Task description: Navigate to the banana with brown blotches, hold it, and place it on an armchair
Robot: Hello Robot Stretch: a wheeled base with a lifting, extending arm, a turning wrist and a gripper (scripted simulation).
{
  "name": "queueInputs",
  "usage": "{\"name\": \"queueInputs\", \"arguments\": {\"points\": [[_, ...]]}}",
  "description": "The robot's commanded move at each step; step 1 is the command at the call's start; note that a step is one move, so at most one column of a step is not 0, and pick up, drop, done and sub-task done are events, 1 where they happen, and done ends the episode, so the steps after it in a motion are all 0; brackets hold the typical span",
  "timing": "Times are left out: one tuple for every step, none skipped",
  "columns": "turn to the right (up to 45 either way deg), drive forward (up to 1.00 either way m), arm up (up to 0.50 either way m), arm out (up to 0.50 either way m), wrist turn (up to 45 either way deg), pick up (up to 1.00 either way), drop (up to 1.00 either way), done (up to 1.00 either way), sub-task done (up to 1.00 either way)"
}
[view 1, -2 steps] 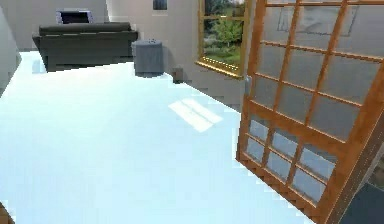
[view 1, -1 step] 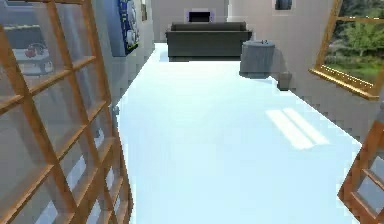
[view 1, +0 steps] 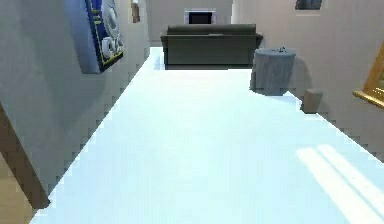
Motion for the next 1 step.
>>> {"name": "queueInputs", "arguments": {"points": [[-3.0,0.0,0.0,0.0,0.0,0.0,0.0,0.0,0.0]]}}
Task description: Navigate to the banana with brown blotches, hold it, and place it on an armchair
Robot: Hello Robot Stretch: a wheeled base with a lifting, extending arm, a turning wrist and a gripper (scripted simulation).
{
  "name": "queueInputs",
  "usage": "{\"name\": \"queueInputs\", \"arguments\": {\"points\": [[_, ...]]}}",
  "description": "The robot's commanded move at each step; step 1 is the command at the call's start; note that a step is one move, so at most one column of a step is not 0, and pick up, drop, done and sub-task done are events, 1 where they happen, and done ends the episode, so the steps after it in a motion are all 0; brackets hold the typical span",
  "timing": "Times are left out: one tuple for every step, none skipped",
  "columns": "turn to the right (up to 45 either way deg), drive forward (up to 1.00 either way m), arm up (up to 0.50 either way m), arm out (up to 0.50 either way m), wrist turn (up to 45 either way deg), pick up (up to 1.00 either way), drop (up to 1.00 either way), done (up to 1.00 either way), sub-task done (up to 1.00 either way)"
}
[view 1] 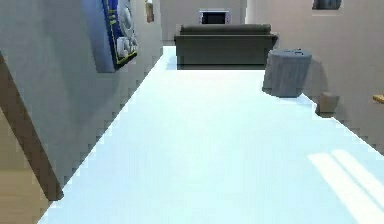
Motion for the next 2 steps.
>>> {"name": "queueInputs", "arguments": {"points": [[0.0,0.35,0.0,0.0,0.0,0.0,0.0,0.0,0.0],[-42.0,0.0,0.0,0.0,0.0,0.0,0.0,0.0,0.0]]}}
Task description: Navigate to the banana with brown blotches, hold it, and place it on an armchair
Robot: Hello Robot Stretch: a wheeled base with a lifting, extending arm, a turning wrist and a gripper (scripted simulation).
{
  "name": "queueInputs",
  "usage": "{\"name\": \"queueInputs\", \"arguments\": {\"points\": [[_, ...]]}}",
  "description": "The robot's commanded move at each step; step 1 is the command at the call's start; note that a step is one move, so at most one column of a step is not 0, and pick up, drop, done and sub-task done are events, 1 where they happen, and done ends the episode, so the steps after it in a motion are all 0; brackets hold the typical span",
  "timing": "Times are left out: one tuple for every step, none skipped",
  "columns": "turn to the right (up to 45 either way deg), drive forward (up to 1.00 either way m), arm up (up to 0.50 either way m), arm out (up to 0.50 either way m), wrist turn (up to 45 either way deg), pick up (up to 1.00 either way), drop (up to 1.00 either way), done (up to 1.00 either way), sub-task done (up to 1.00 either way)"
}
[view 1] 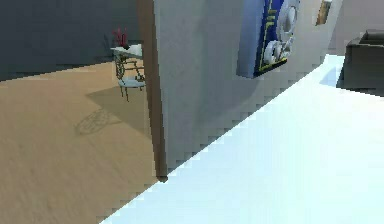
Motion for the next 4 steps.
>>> {"name": "queueInputs", "arguments": {"points": [[0.0,0.35,0.0,0.0,0.0,0.0,0.0,0.0,0.0],[-39.0,0.0,0.0,0.0,0.0,0.0,0.0,0.0,0.0],[0.0,1.0,0.0,0.0,0.0,0.0,0.0,0.0,0.0],[-9.0,0.0,0.0,0.0,0.0,0.0,0.0,0.0,0.0]]}}
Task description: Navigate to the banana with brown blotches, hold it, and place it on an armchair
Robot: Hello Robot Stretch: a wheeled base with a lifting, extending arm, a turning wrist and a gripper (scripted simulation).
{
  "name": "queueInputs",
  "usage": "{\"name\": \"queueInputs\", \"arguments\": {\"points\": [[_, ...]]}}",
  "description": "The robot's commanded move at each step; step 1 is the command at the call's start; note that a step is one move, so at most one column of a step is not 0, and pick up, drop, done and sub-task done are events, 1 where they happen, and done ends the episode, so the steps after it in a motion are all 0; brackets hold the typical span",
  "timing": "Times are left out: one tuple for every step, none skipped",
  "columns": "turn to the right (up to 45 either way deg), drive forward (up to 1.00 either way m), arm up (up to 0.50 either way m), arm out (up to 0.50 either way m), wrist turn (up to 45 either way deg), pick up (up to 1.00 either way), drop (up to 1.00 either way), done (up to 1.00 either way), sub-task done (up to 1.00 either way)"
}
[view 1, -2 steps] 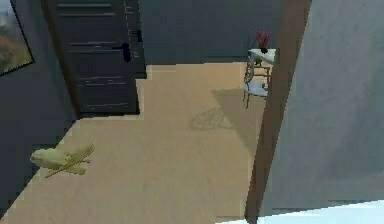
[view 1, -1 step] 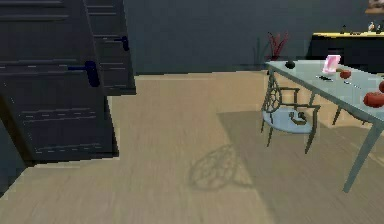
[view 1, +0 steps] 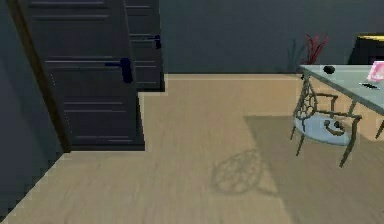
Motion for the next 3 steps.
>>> {"name": "queueInputs", "arguments": {"points": [[0.0,0.2,0.0,0.0,0.0,0.0,0.0,0.0,0.0],[15.0,0.0,0.0,0.0,0.0,0.0,0.0,0.0,0.0],[0.0,1.0,0.0,0.0,0.0,0.0,0.0,0.0,0.0]]}}
